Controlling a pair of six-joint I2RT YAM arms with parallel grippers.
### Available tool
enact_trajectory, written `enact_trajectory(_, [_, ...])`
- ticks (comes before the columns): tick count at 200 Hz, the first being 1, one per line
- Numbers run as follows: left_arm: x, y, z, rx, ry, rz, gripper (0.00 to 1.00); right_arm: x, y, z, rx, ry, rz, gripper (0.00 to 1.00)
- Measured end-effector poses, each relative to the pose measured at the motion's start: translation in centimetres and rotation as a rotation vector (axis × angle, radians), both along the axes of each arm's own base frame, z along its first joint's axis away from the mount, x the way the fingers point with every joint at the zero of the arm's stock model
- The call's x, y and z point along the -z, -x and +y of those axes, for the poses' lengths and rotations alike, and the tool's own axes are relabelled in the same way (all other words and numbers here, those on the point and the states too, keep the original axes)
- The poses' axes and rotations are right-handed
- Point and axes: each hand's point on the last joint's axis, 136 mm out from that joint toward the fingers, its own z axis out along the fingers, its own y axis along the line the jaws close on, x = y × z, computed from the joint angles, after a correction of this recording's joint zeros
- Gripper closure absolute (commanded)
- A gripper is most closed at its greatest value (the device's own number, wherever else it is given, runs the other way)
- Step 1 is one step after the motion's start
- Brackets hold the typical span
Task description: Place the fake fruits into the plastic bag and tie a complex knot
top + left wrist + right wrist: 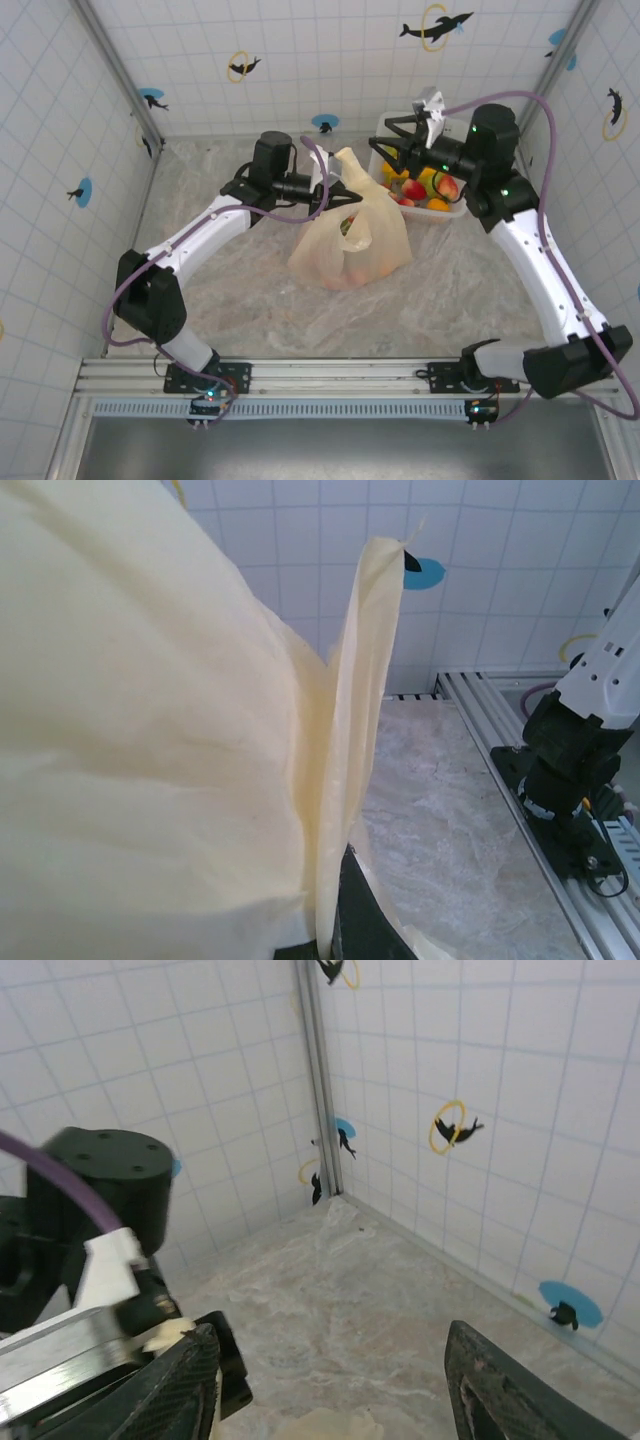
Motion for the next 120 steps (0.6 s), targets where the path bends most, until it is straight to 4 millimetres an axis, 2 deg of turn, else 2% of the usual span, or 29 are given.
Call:
enact_trajectory(18, [0.1,-0.2,0.0,-0.013,-0.004,-0.007,1.0,2.0,-1.4,1.0,0.001,0.025,0.099,0.3])
enact_trajectory(34, [0.0,-0.4,0.0,-0.023,-0.007,-0.011,1.0,3.5,-1.5,1.8,-0.014,0.054,0.164,0.25])
enact_trajectory(75, [-0.1,-0.7,0.1,-0.046,-0.012,-0.031,1.0,5.2,0.8,3.0,-0.115,0.09,0.246,0.15])
enact_trajectory(120, [-0.2,-0.9,0.1,-0.063,-0.015,-0.052,1.0,5.2,3.2,3.1,-0.201,0.112,0.245,0.06])
